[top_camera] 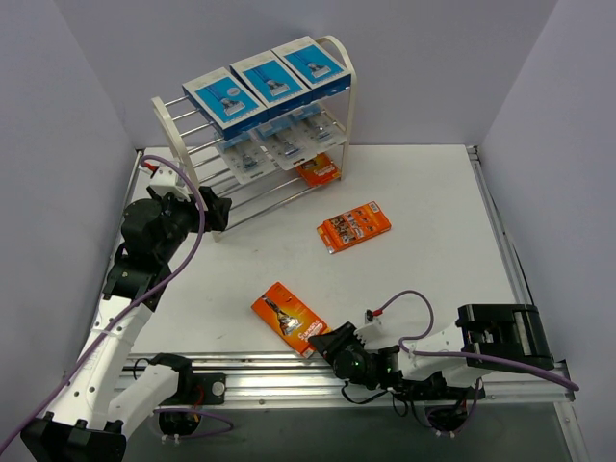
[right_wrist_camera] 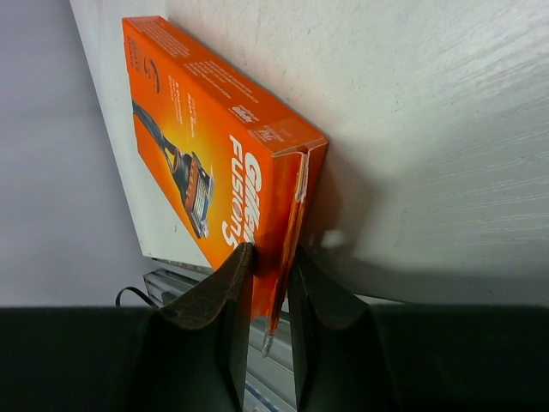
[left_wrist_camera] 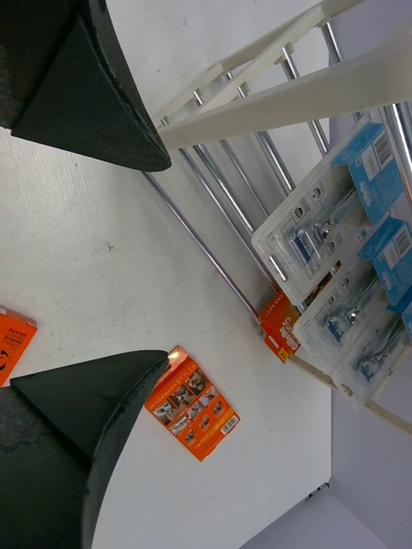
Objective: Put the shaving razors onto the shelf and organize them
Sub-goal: Grab a shaving razor with the right arm
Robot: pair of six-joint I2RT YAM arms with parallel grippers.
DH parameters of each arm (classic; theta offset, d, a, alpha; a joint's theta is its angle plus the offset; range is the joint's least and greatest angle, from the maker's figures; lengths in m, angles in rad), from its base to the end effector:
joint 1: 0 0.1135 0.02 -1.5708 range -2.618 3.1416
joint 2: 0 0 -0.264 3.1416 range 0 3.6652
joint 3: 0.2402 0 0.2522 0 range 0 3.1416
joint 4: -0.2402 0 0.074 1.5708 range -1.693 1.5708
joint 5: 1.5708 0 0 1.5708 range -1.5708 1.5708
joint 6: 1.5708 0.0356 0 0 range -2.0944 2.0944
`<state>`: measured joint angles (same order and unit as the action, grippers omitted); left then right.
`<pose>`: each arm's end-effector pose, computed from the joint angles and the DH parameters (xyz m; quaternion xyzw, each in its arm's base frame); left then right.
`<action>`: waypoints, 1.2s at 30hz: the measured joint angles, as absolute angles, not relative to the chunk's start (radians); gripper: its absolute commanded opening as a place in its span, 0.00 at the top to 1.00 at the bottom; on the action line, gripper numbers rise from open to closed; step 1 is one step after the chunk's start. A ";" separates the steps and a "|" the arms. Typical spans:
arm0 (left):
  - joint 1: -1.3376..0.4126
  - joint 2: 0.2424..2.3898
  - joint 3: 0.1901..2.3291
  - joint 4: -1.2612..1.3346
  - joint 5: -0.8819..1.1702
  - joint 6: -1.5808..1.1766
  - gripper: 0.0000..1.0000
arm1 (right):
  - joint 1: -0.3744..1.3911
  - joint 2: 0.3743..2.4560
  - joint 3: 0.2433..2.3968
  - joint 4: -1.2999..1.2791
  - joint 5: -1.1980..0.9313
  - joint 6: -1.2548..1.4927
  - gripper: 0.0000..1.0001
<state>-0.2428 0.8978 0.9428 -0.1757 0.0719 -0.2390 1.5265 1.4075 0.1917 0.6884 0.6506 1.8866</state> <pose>0.1994 -0.0520 0.3766 0.0251 0.7512 -0.1835 0.6335 0.0307 0.2057 0.1137 0.3038 0.7797 0.5054 0.2106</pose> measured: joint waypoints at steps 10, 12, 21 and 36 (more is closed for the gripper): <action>-0.243 0.898 0.943 -0.176 0.062 -0.239 0.06 | 1.526 1.369 0.181 0.657 0.667 1.883 1.00; -0.243 0.898 0.943 -0.176 0.060 -0.239 0.06 | 1.526 1.346 0.181 0.627 0.674 1.877 1.00; -0.248 0.898 0.943 -0.176 0.033 -0.228 0.06 | 1.526 1.259 0.181 0.546 0.711 1.838 1.00; -0.281 0.913 0.913 -0.163 -0.120 -0.166 0.06 | 1.526 1.174 0.142 0.579 0.719 1.744 1.00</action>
<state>-0.2810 0.9127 0.9134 -0.1635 -0.1196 -0.1661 1.5257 1.1740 0.1417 0.5785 0.7185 1.7443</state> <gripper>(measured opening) 0.941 0.132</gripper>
